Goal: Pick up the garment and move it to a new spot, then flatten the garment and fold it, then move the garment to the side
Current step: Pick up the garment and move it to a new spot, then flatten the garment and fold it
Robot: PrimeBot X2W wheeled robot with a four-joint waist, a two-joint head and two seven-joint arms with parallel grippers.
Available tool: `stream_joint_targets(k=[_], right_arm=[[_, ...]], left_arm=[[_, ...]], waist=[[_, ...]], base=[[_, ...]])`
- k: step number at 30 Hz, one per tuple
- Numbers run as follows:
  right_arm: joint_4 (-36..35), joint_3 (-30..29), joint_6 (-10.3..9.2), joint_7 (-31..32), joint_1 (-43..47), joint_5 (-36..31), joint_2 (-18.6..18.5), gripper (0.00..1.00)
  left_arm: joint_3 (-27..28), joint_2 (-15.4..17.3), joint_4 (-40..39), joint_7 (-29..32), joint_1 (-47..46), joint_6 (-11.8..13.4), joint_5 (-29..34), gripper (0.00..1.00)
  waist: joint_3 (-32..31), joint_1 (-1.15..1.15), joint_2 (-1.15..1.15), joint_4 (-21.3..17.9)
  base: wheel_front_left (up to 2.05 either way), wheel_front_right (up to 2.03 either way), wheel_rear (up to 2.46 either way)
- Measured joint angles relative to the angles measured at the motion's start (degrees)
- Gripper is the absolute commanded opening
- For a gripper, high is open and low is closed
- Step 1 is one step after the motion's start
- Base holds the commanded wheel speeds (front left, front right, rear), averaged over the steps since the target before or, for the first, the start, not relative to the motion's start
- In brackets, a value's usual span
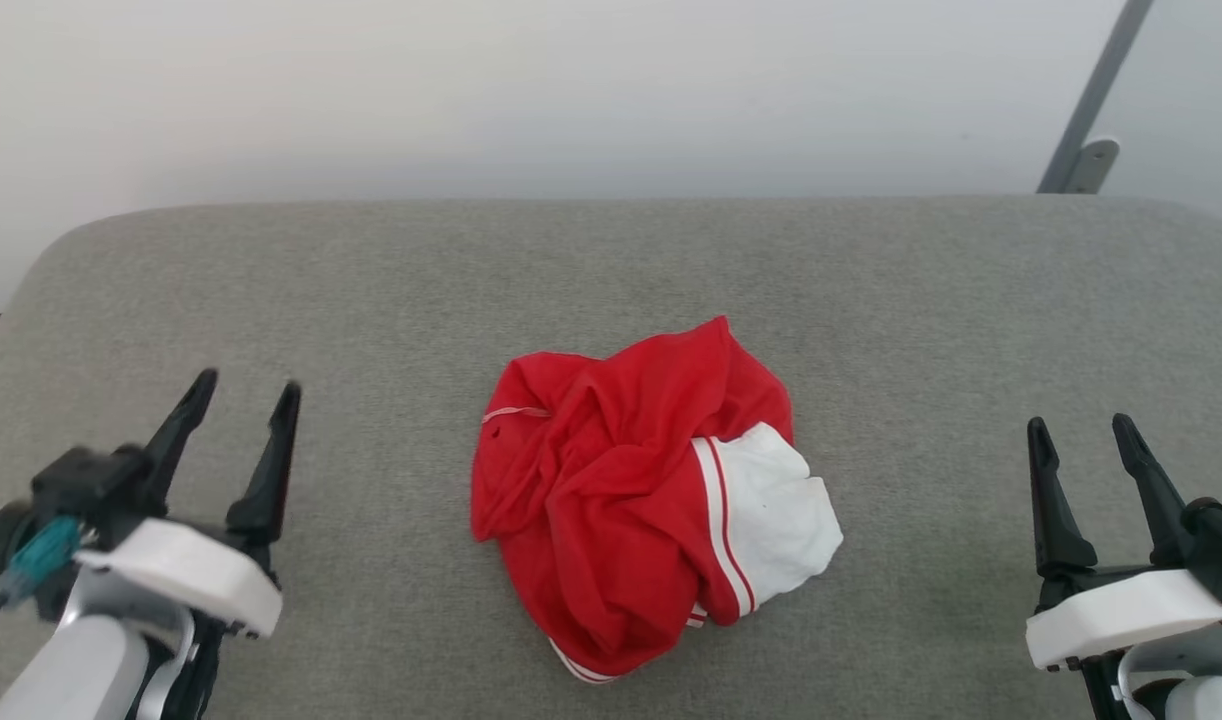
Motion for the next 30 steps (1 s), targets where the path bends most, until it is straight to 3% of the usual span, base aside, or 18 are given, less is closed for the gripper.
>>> stream_joint_targets(k=[5, 11, 21, 30], right_arm=[[0.0, -0.4, 0.0, 0.0, 0.4, -0.1, 0.1, 1.0], [-0.1, -1.3, 0.0, 0.0, 0.9, -0.3, 0.8, 1.0], [-1.5, -1.6, 0.01, 0.8, 3.1, -1.1, 2.2, 1.0], [-2.0, -1.4, 0.01, 1.5, 4.4, -1.2, 3.0, 1.0]], left_arm=[[2.1, -0.5, -1.6, -0.7, 4.4, 0.4, 1.1, 1.0], [9.4, -4.8, -6.5, -0.7, 11.1, 0.2, 5.3, 1.0], [19.1, -12.8, -7.9, -0.8, 20.3, -4.7, 10.6, 1.0], [24.0, -19.3, -6.0, -0.8, 23.3, -8.7, 14.3, 1.0]], waist=[[-0.2, 0.0, 0.0, 1.2], [-0.4, 0.0, 0.0, 2.6], [-1.5, 0.0, 0.0, 4.0], [-1.9, 0.0, 0.0, 4.7]], base=[[0.0, 0.0, 0.0], [0.0, 0.0, 0.0], [0.0, 0.0, 0.0], [0.0, 0.0, 0.0]])
